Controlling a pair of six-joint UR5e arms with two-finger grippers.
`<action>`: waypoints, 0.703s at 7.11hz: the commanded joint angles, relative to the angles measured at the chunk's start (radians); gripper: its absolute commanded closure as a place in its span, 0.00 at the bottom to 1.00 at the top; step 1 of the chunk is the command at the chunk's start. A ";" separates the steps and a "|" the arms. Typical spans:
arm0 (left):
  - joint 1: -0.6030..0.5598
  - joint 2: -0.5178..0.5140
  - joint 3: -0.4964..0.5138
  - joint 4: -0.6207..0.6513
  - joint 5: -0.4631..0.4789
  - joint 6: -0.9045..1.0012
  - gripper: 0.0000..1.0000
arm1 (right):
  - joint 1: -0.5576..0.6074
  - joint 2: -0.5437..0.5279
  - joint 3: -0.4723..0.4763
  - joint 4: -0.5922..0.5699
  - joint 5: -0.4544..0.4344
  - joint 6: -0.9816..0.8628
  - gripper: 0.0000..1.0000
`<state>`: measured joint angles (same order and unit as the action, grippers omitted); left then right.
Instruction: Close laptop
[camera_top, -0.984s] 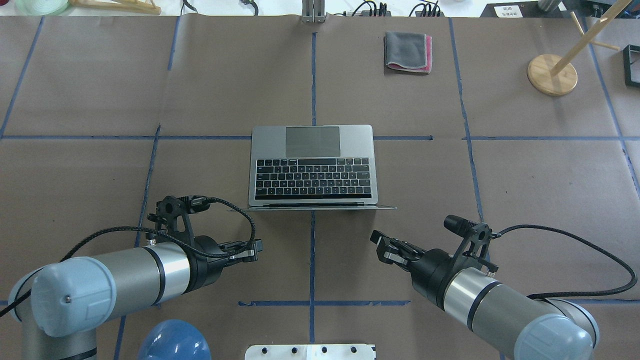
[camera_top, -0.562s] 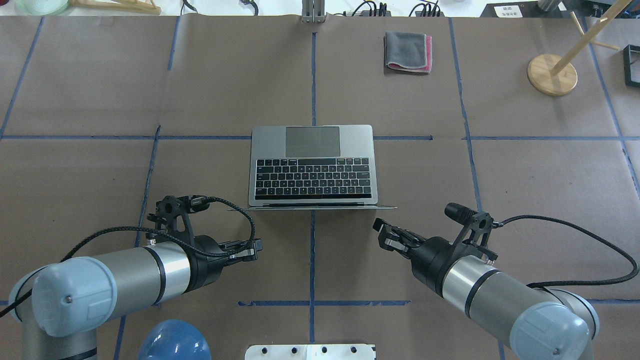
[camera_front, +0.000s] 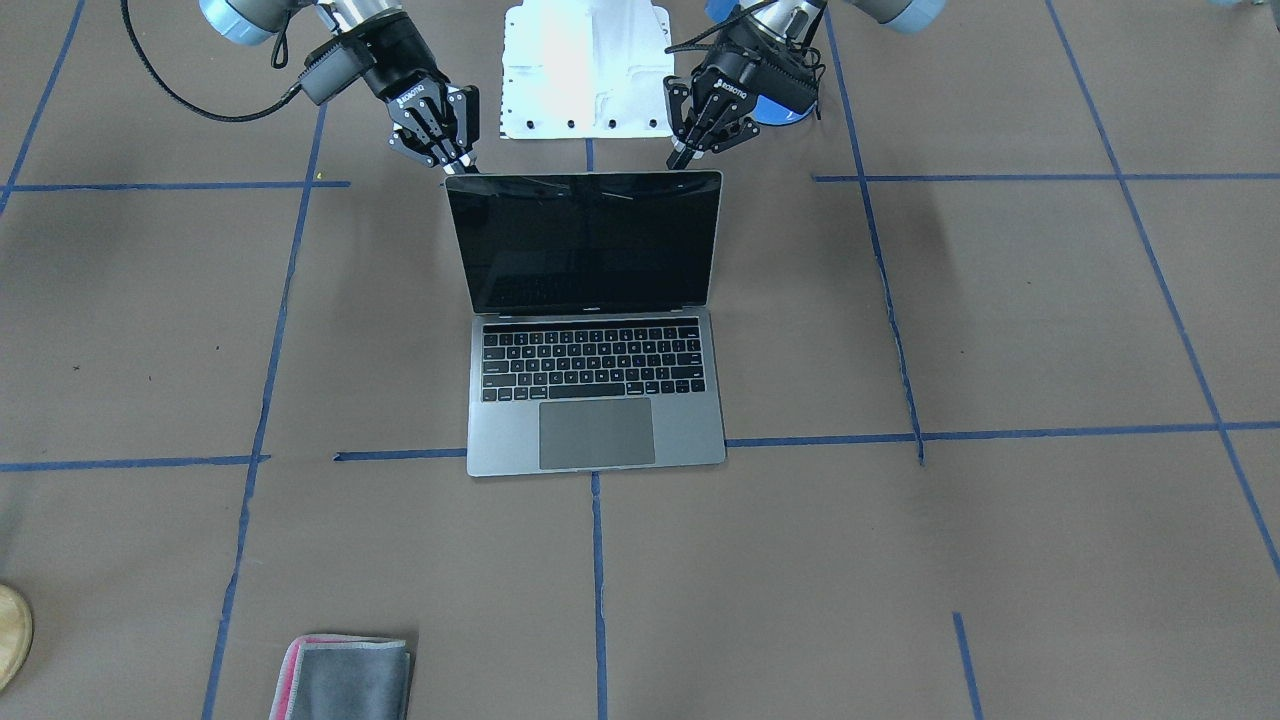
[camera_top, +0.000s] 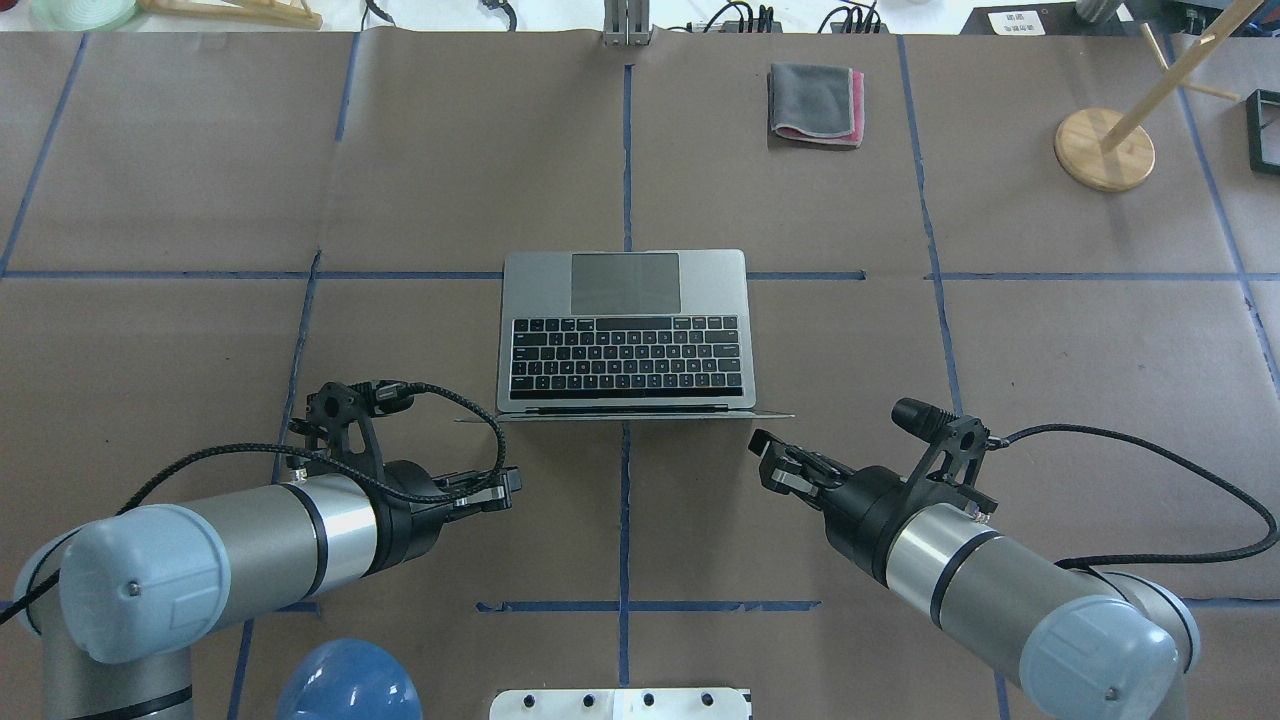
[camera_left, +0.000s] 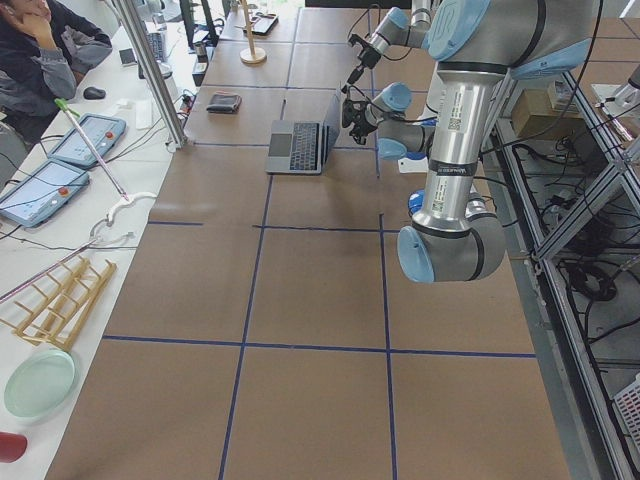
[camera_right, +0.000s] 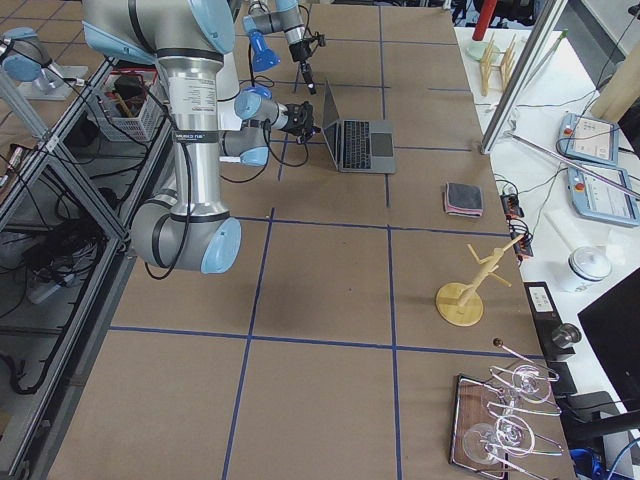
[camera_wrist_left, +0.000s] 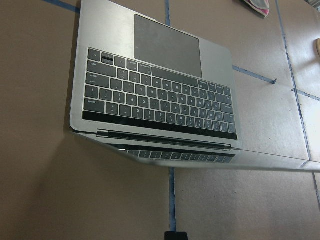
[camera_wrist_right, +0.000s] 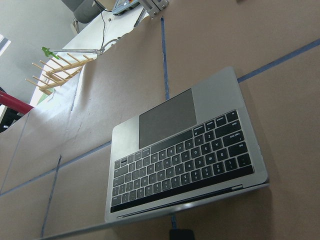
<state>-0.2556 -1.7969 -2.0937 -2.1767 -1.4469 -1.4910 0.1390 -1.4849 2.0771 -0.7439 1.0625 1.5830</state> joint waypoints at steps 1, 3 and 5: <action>-0.033 -0.001 0.004 0.002 0.000 0.000 1.00 | 0.001 0.000 0.000 0.000 0.001 0.000 1.00; -0.050 -0.001 0.006 0.003 -0.001 0.000 1.00 | 0.004 0.000 0.000 0.000 0.001 0.000 1.00; -0.074 -0.001 0.011 0.006 -0.006 0.005 1.00 | 0.034 0.000 0.001 -0.011 0.040 0.000 1.00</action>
<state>-0.3179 -1.7978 -2.0854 -2.1724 -1.4506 -1.4885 0.1542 -1.4849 2.0771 -0.7468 1.0747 1.5831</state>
